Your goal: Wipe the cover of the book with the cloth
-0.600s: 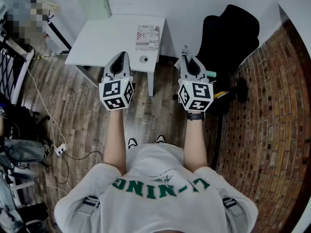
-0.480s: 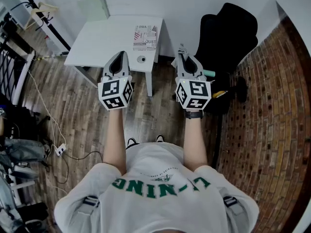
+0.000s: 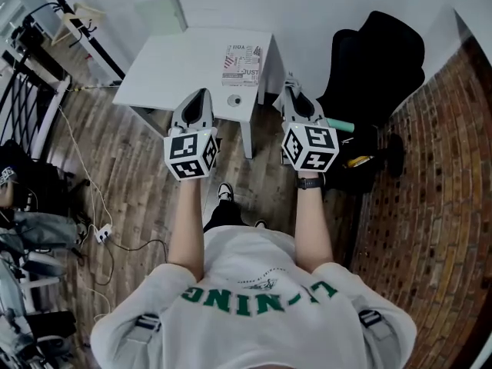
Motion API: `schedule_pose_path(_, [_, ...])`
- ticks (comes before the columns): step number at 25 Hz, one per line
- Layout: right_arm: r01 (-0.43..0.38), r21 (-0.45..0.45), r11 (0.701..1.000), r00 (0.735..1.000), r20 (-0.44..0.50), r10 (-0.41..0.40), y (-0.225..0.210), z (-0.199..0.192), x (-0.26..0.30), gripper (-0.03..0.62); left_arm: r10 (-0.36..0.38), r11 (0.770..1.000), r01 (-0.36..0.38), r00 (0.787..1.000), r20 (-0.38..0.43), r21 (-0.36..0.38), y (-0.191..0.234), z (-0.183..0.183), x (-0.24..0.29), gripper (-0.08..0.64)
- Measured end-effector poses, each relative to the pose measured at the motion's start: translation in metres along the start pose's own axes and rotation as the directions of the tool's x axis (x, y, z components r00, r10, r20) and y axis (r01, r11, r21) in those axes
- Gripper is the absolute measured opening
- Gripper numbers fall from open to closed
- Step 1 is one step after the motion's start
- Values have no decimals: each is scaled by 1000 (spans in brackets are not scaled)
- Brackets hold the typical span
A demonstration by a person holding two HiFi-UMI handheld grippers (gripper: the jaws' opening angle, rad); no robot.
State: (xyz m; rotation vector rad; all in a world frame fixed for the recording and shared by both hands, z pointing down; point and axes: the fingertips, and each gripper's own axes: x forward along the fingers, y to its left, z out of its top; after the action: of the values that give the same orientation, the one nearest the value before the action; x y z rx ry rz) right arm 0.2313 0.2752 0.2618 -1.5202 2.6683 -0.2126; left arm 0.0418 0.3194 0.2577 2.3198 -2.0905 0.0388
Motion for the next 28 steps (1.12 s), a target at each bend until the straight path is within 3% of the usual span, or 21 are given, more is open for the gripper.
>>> schedule_pose_path(7, [9,24,1000,999,-36,-8,-13,-23,87,32,-31,999,31,999,16,-13,37,-11,89,14])
schedule_pose_path(13, [37,36,999,998,-42,-36,-32,1,211,32,-46,999,46,997,57,-12,98,14,205,14])
schedule_pose_path(17, [69,61,996,995,-70,-64,-34,-2,294,32,-113,992,117,992,58,-54,139,18,275,14])
schedule_pose_path(23, [89,85,992,978,-197,-71,-26,-57,389,34,-159,983,158,987,-3,-97,189,-27,344,14])
schedule_pose_path(28, [111,121,986,936,-346,-63,-49,-124,438,34,-201,974,194,978,-51,-121,200,-57,394,14])
